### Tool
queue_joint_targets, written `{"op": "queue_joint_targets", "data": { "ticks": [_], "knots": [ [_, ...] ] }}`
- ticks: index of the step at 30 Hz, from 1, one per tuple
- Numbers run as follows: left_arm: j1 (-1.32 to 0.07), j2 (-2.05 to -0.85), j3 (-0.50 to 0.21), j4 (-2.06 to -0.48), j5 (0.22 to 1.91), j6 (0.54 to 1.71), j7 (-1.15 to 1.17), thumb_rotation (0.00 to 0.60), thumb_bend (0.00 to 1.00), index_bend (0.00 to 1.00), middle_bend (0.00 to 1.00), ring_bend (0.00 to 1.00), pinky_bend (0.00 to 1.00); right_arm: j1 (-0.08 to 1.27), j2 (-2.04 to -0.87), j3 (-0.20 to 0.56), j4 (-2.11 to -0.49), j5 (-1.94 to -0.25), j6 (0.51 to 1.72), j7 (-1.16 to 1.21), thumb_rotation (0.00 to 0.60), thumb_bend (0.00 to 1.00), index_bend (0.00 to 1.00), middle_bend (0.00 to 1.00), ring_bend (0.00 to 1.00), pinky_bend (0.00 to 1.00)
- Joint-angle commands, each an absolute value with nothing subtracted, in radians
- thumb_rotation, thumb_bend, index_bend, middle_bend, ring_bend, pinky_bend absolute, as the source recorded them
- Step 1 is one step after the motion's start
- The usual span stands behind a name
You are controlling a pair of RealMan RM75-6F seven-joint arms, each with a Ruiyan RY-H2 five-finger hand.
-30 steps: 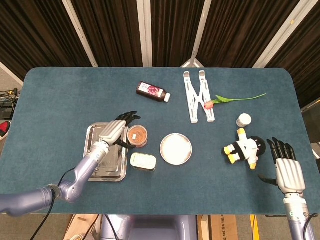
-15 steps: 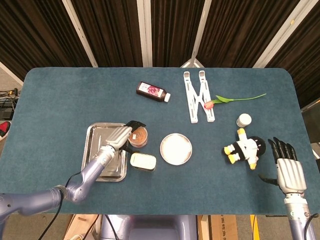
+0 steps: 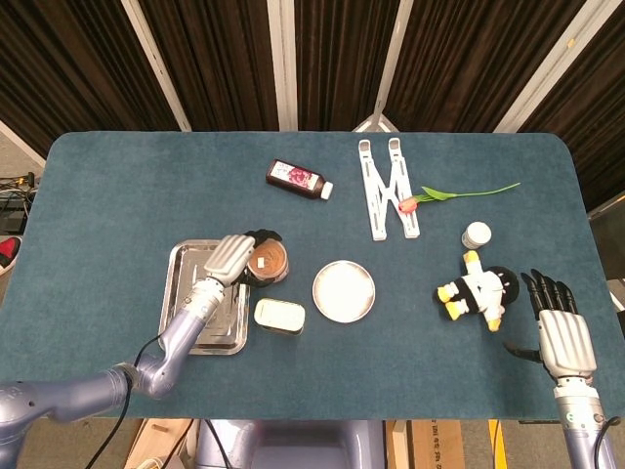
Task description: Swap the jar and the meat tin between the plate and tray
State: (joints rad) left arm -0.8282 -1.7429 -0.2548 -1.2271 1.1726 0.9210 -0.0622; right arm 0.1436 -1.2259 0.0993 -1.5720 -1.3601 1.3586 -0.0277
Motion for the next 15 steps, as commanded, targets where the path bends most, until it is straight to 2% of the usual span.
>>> {"op": "queue_joint_targets", "data": {
  "ticks": [1, 7, 10, 15],
  "knots": [
    [-0.800, -1.673, -0.263, -1.329, 1.207, 0.966, -0.078, 0.600, 0.56, 0.37, 0.44, 0.36, 0.45, 0.143, -1.226, 0.100, -1.572, -1.360, 1.359, -0.029, 0.600, 0.00, 0.00, 0.00, 0.00, 0.00],
    [-0.708, -1.510, -0.224, -1.504, 1.272, 1.079, -0.046, 0.600, 0.53, 0.37, 0.42, 0.35, 0.45, 0.141, -1.224, 0.099, -1.576, -1.367, 1.365, -0.026, 0.600, 0.00, 0.00, 0.00, 0.00, 0.00],
    [-0.664, -1.424, -0.179, -1.567, 1.290, 1.080, -0.053, 0.600, 0.46, 0.37, 0.41, 0.35, 0.45, 0.143, -1.227, 0.097, -1.575, -1.367, 1.360, -0.030, 0.600, 0.00, 0.00, 0.00, 0.00, 0.00],
    [-0.621, -1.361, -0.119, -1.585, 1.334, 1.064, -0.126, 0.600, 0.44, 0.37, 0.40, 0.35, 0.44, 0.146, -1.235, 0.096, -1.574, -1.364, 1.356, -0.043, 0.600, 0.00, 0.00, 0.00, 0.00, 0.00]
  ]
}}
